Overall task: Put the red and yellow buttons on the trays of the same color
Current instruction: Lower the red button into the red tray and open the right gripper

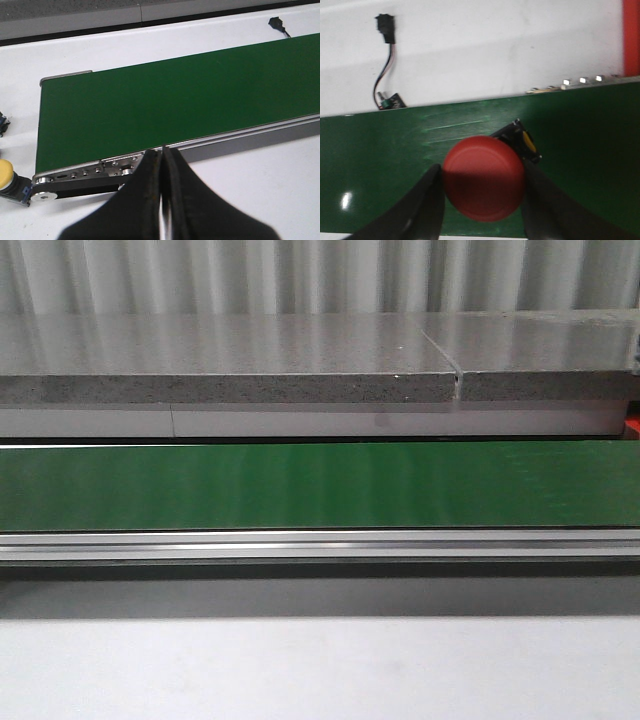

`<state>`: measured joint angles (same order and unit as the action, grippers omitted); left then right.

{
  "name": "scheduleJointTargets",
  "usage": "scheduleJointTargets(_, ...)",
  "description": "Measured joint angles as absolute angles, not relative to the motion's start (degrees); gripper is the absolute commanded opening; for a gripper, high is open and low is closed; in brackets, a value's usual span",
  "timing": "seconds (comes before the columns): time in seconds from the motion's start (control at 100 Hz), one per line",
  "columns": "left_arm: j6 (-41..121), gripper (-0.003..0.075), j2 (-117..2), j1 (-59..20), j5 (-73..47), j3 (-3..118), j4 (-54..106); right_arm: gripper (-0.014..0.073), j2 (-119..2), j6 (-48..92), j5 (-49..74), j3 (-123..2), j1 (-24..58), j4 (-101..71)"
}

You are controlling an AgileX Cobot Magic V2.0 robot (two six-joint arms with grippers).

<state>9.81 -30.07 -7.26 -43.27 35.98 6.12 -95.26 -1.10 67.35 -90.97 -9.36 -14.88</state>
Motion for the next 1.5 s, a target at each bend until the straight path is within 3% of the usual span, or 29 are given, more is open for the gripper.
scheduleJointTargets(0.72, 9.8, -0.0021, -30.1, -7.3, -43.3, 36.0, 6.1, 0.005, -96.0, -3.8, 58.2, -82.9, -29.4, -14.8)
scheduleJointTargets(1.1, 9.8, -0.0021, -30.1, -7.3, -43.3, 36.0, 6.1, 0.005, -97.9, -4.1, 48.0, -78.0, -30.4, -16.6)
scheduleJointTargets(1.5, 9.8, -0.0021, -30.1, -7.3, -43.3, 36.0, 6.1, 0.005, -102.2, -4.1, 46.8, -77.7, -30.4, -17.3)
